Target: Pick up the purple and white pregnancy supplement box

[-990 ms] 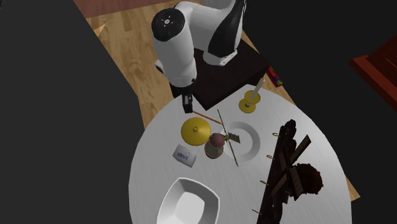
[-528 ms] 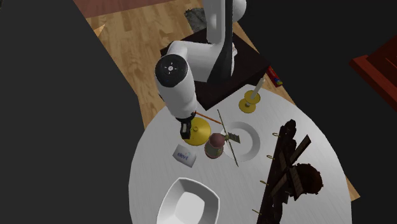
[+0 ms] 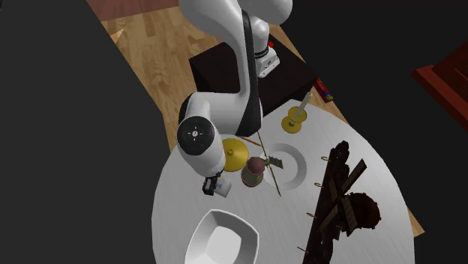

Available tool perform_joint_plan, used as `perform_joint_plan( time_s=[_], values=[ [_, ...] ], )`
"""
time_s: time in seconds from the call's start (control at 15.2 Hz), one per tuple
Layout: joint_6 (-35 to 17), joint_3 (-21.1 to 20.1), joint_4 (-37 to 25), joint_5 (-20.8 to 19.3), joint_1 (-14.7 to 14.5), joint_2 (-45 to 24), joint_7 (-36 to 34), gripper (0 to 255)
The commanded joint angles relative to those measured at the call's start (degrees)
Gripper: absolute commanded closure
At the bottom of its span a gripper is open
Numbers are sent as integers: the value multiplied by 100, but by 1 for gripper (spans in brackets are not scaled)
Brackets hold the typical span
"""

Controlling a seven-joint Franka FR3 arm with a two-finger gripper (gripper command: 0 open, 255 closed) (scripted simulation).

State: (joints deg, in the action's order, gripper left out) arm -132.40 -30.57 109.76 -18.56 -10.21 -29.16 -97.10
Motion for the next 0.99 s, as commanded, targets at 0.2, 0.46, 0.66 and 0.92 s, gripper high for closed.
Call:
perform_joint_plan(
  time_s=[0.2,0.46,0.66,0.92],
  values=[
    [-84,227,-429,-242,-270,-511,-295,0],
    [-307,344,-443,-384,-354,-761,-378,0],
    [-304,346,-454,-385,-357,-768,-377,255],
    [-313,346,-441,-385,-351,-765,-374,255]
  ],
)
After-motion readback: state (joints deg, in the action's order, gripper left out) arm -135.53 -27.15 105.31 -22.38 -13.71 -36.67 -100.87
